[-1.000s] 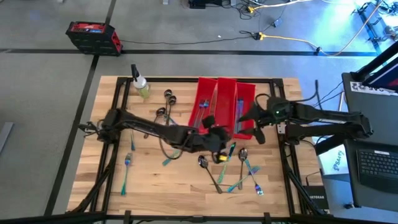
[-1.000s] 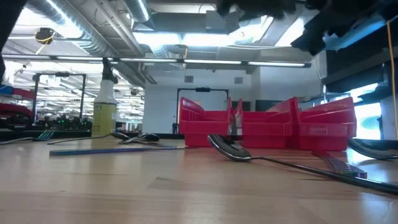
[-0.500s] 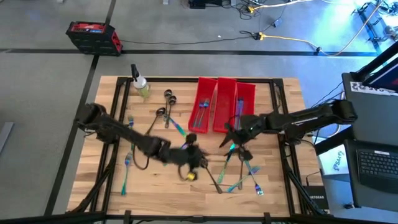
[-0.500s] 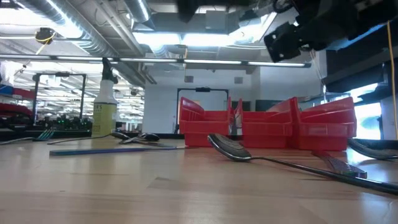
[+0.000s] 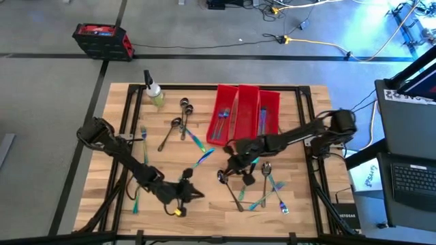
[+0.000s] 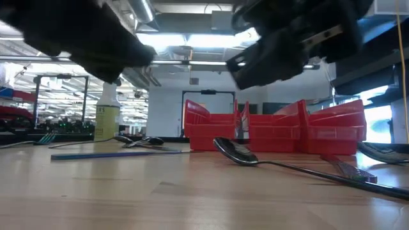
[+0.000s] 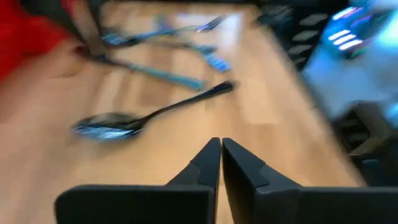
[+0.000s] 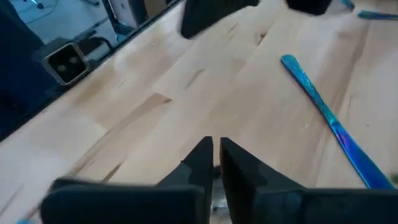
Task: Sort silverware
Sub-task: Put the black spoon into the middle red silverware bin
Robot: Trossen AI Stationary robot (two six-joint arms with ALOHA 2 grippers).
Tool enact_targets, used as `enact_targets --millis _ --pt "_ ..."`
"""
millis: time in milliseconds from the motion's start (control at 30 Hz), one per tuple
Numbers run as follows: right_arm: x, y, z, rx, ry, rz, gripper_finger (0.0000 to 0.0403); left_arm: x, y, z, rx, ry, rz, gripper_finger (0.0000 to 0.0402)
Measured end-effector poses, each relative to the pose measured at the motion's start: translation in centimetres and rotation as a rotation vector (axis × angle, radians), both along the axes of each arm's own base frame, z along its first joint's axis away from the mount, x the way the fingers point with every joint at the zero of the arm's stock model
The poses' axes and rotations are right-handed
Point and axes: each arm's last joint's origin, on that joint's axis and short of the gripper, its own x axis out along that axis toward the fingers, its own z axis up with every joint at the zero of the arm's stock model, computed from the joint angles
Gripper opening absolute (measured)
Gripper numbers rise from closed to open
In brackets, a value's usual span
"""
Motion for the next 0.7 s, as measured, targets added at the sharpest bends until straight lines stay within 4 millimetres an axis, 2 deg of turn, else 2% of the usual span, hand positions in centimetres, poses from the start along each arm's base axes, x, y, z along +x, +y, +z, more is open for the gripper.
enact_targets --millis 100,333,500,700 --pt "1.5 0.1 -0.7 -0.027 0.049 -0.027 0.0003 -1.0 0.5 -0.6 -0.047 -0.064 -0.106 0.0000" --pt "4.3 0.3 -1.3 -0.094 0.174 -0.079 0.0001 -1.9 0.8 -1.8 0.086 -0.039 -0.253 0.0000" --pt "4.6 0.3 -1.7 -0.140 0.232 -0.064 0.0000 -1.9 0.8 -1.7 0.114 -0.052 -0.209 0.0000" --pt "3.6 0.2 -2.1 -0.183 0.320 -0.012 0.0000 -1.6 1.3 -1.5 0.144 -0.077 -0.092 0.0000"
